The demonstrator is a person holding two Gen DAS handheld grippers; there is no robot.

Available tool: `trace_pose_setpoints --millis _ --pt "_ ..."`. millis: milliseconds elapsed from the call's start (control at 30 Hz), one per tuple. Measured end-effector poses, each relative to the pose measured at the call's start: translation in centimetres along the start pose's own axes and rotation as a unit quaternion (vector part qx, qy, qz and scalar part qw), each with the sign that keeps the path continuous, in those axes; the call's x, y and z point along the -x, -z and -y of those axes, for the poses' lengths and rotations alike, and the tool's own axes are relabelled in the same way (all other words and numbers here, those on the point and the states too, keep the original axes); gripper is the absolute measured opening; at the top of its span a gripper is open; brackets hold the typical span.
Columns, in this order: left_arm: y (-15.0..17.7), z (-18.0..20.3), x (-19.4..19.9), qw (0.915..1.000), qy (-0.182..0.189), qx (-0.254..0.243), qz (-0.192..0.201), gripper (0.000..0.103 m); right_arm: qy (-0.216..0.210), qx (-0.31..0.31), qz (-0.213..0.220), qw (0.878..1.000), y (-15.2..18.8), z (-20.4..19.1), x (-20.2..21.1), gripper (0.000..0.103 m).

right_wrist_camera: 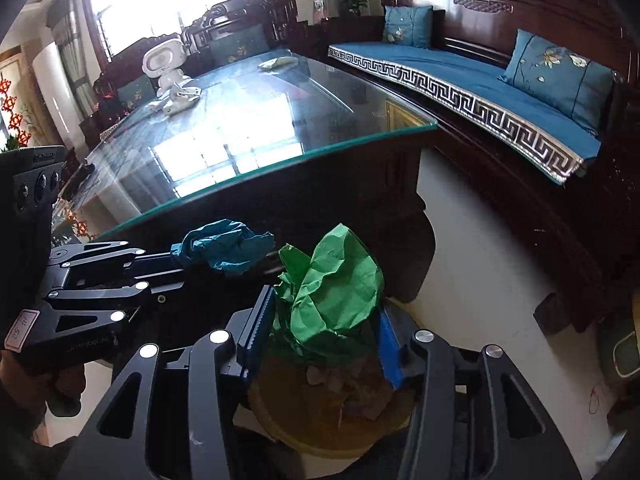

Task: Collect trash
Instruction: 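Carry the teal and green plastic over the yellow bucket with both tools, then open both tools to drop the plastic pieces into the bucket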

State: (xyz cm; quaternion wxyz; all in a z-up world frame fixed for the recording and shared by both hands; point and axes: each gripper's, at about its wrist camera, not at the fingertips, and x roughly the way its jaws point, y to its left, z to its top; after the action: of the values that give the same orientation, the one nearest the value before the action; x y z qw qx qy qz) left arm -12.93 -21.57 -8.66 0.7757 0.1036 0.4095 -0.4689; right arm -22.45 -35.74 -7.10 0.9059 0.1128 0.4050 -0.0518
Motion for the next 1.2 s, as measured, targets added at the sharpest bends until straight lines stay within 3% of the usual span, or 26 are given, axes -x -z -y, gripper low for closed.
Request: trace_pose_setpoints --millis 233,367,800,1200 --pt "1.0 1.5 -1.7 0.9997 -0.002 -0.009 -0.022 0.023 0.007 -0.005 -0.027 1.000 1.9 0.8 -0.9 0.054" --pt "0.8 1.7 -2.2 0.9996 -0.001 -0.012 -0.026 0.023 0.014 0.000 -0.035 0.999 2.1 0.9 -1.2 0.070" --pt "0.7 2.4 -3.7 0.9987 0.007 -0.021 -0.046 0.023 0.007 -0.027 0.017 0.999 0.6 2.8 0.6 0.070" --pt "0.4 3.7 -6.3 0.9964 0.011 -0.028 -0.079 0.026 0.004 -0.040 0.015 0.999 0.6 3.9 0.8 0.070"
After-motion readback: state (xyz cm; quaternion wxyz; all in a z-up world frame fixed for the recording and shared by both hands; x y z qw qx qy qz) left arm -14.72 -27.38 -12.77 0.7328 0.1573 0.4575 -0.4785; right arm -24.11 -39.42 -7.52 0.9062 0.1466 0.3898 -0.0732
